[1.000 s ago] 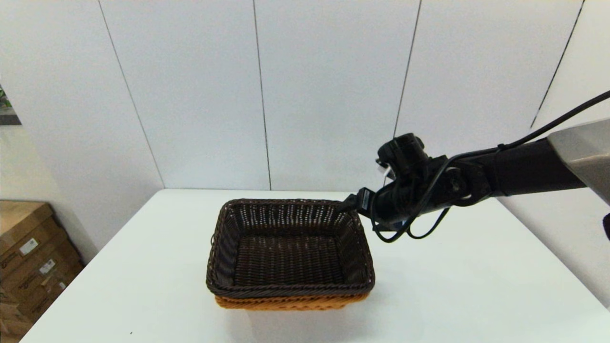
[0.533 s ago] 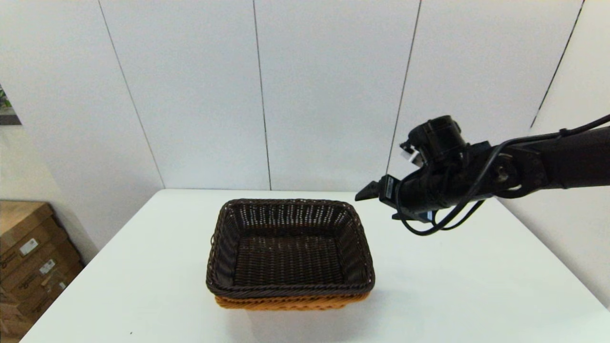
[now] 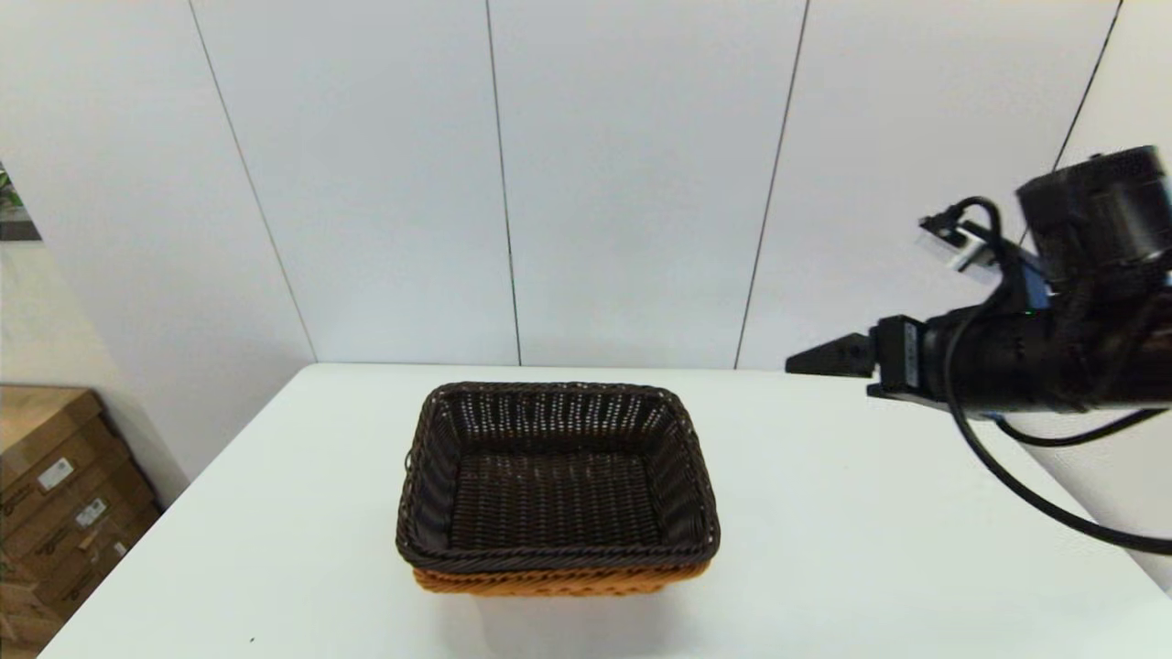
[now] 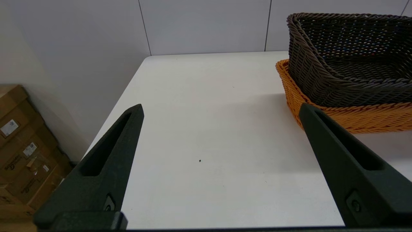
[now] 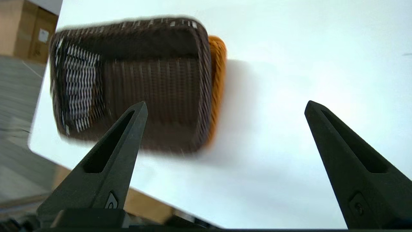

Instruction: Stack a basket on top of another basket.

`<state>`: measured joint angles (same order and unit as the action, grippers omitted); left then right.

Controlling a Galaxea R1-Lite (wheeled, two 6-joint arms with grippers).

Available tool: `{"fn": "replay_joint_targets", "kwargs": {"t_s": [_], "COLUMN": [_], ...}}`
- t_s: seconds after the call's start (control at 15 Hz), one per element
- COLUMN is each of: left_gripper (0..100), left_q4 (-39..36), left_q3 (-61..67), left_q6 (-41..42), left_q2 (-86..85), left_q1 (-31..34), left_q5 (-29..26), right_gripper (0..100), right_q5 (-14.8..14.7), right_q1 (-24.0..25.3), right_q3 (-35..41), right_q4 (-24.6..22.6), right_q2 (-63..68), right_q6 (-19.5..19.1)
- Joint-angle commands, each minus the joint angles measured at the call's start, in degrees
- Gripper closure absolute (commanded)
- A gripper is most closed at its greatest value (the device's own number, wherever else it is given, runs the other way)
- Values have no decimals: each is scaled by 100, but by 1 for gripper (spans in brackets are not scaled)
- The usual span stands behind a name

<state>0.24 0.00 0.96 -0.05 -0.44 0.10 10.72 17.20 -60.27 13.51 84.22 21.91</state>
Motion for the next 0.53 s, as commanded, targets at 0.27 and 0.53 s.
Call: {"fn": "replay_joint_targets", "kwargs": {"t_s": [0.27,0.53], "left_gripper": [0,0], "left_q4": [2,2], "left_q3": [9,9], "left_q6": [0,0], "left_q2": [-4,-4], "left_q1": [0,0], "left_q5": [-1,-1], "right_gripper": [0,0], "right_q5": [-527,-632], "right_q1": [-595,-876], "right_q3": [2283,3127], "right_q4": [99,73], "right_q2": [-3123,-3896], "right_q6": [-1039,-1268]}}
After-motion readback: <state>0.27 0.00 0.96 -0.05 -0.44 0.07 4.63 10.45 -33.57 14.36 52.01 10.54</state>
